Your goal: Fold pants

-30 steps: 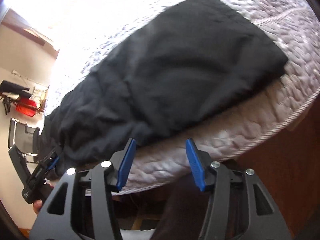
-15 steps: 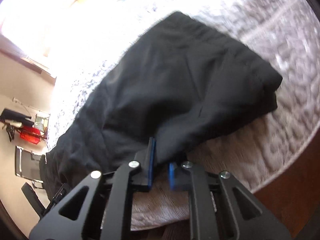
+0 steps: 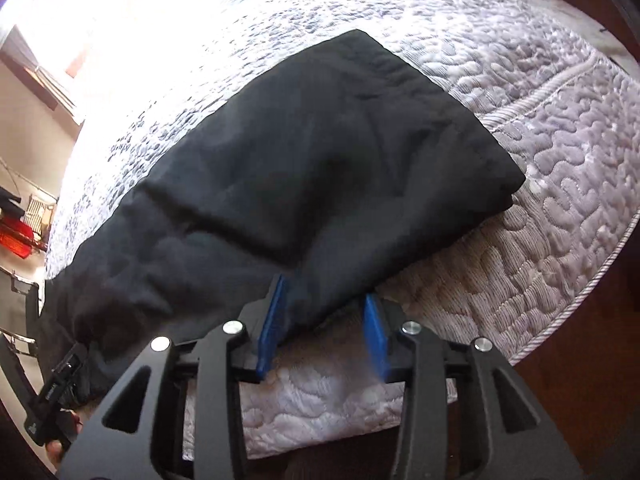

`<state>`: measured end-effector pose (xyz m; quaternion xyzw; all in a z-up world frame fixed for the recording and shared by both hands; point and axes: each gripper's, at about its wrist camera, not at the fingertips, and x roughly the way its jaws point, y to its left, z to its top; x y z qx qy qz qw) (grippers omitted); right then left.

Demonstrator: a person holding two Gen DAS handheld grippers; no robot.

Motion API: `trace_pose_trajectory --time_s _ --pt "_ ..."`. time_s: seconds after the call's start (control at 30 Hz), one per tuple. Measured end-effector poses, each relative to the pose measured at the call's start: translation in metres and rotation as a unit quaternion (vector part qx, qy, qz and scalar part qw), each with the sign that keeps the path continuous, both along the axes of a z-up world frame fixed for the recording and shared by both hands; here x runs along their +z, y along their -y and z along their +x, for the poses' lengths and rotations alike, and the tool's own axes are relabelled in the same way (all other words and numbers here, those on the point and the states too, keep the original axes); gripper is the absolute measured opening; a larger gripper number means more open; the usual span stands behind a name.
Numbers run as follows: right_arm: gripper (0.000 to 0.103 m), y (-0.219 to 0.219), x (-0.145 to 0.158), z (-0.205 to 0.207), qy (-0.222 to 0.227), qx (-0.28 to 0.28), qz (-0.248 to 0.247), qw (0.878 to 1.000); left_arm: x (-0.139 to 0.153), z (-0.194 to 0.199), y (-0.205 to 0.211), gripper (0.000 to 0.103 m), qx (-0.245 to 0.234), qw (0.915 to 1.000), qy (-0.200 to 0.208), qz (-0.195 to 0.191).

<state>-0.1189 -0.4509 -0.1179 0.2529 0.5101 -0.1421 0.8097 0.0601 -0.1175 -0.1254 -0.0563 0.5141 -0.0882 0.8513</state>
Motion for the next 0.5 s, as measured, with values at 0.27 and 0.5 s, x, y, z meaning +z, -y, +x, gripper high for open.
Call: trace_pose_trajectory --time_s 0.27,0.5 --pt "0.046 -0.081 0.008 0.002 0.015 0.086 0.062 0.994 0.017 -0.04 -0.082 0.099 0.069 0.9971 -0.019 -0.028" --pt "0.046 -0.149 0.006 0.03 0.01 0.14 0.074 0.987 -0.002 -0.04 -0.129 0.096 0.097 0.9864 -0.085 -0.102"
